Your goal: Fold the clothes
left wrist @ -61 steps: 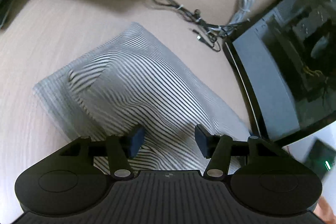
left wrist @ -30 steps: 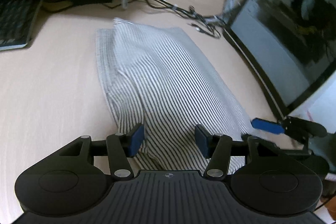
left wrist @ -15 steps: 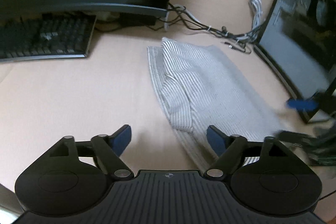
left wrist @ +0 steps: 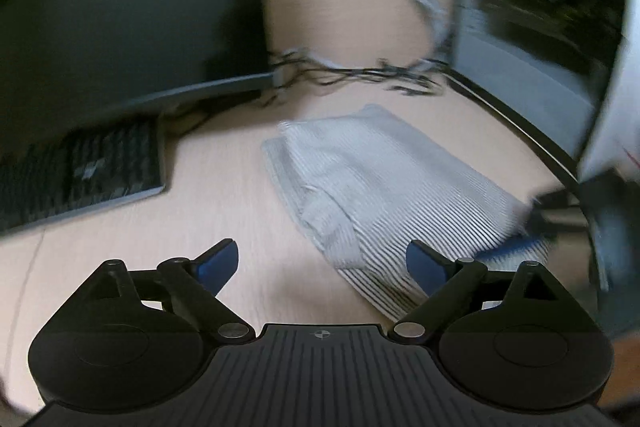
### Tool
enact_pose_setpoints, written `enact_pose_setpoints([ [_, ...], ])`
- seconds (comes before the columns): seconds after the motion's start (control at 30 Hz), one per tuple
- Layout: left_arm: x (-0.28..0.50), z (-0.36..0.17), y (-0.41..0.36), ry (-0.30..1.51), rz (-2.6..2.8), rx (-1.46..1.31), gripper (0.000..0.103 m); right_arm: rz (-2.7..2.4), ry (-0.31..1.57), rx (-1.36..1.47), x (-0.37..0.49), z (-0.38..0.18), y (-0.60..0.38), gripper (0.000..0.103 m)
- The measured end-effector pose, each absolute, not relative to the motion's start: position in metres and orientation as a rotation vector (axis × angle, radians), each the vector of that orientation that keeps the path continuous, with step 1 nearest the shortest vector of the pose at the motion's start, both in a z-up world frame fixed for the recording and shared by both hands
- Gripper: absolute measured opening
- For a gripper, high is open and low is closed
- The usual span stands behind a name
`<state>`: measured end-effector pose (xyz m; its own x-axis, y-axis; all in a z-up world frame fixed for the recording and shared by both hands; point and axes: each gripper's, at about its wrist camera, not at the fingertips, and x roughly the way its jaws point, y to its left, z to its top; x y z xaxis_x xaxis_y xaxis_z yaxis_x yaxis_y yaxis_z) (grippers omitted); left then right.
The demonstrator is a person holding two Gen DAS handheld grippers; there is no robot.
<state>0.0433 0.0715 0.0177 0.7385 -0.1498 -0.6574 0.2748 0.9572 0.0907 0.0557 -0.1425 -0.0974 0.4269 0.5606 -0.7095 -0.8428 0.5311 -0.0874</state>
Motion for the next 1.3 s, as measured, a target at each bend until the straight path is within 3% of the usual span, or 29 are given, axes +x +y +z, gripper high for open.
enact_pose_setpoints([
  [0.17, 0.036, 0.002, 0.05, 0.723, -0.427, 0.365, 0.096, 0.842, 0.933, 0.006, 0.106, -0.091, -0.177, 0.033],
  [0.37, 0.055, -0.052, -0.004, 0.673, -0.473, 0.625, 0.096, 0.79, 0.945, 0.034, 0.096, -0.09, -0.173, 0.033],
  [0.43, 0.065, -0.06, -0.015, 0.657, -0.481, 0.634, 0.09, 0.774, 0.889, -0.067, 0.088, -0.081, -0.169, 0.039],
  [0.5, 0.078, -0.056, -0.013, 0.701, -0.483, 0.525, 0.089, 0.746, 0.736, -0.318, 0.061, -0.071, -0.161, 0.08],
  [0.53, 0.084, -0.052, -0.009, 0.723, -0.485, 0.45, 0.088, 0.722, 0.643, -0.455, 0.048, -0.072, -0.156, 0.084],
  [0.6, 0.093, -0.045, -0.004, 0.76, -0.492, 0.347, 0.087, 0.672, 0.536, -0.633, 0.031, -0.083, -0.152, 0.084],
  [0.77, 0.111, -0.034, 0.008, 0.836, -0.515, 0.171, 0.086, 0.554, 0.427, -0.751, 0.026, -0.118, -0.14, 0.084],
  [0.93, 0.118, -0.031, 0.016, 0.872, -0.551, 0.087, 0.086, 0.504, 0.343, -0.857, 0.033, -0.129, -0.127, 0.077],
  [1.0, 0.116, -0.031, 0.02, 0.868, -0.557, 0.082, 0.085, 0.516, 0.37, -0.83, 0.04, -0.122, -0.125, 0.046],
  [1.1, 0.115, -0.027, 0.034, 0.853, -0.559, 0.059, 0.086, 0.542, 0.436, -0.778, 0.046, -0.111, -0.119, 0.036],
  [1.3, 0.106, 0.004, 0.113, 0.8, -0.59, -0.139, 0.094, 0.552, 0.539, -0.75, 0.059, -0.089, -0.108, 0.027],
])
